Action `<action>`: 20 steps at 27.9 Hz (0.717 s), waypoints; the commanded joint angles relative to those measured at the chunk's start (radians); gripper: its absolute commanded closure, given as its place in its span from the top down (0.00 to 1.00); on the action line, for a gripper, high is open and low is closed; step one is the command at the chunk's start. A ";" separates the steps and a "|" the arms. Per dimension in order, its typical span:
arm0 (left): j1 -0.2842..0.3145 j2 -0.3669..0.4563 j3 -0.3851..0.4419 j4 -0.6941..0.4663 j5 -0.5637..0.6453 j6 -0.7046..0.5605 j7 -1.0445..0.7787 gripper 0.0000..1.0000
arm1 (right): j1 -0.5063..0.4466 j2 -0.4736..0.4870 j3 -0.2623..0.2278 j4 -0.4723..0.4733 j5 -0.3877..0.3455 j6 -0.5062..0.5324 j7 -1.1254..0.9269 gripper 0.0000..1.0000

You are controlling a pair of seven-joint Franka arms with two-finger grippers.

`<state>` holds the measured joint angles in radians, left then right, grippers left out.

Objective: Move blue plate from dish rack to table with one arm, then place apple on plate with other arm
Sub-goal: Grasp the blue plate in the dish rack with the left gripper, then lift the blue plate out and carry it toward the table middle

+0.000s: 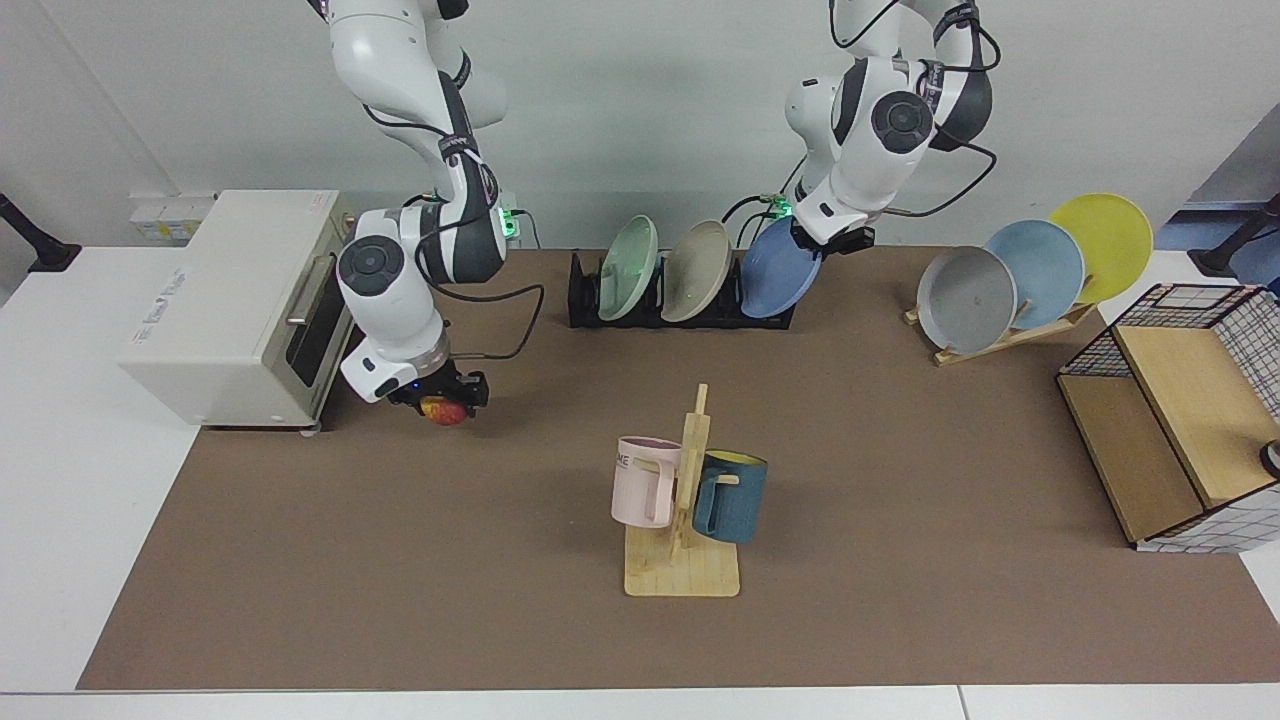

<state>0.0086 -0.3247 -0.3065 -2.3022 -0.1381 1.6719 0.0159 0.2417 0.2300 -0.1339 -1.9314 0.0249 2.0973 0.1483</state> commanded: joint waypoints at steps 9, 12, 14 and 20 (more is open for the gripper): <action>0.073 0.065 0.035 0.216 0.042 -0.069 0.015 0.00 | -0.025 -0.181 -0.003 0.060 -0.008 -0.235 -0.003 0.00; 0.073 0.116 0.064 0.265 -0.004 -0.032 0.015 0.00 | -0.033 -0.199 -0.006 0.092 -0.020 -0.290 -0.029 0.00; 0.071 0.142 0.081 0.282 -0.057 -0.006 0.015 0.00 | -0.044 -0.201 -0.003 0.130 -0.031 -0.322 -0.047 0.00; 0.070 0.245 0.086 0.290 -0.138 0.113 0.006 0.00 | -0.045 -0.207 -0.001 0.155 -0.033 -0.349 -0.076 0.00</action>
<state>0.0747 -0.1862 -0.2189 -2.0536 -0.2008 1.7198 0.0217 0.2060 0.0214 -0.1438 -1.8001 0.0080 1.7700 0.1024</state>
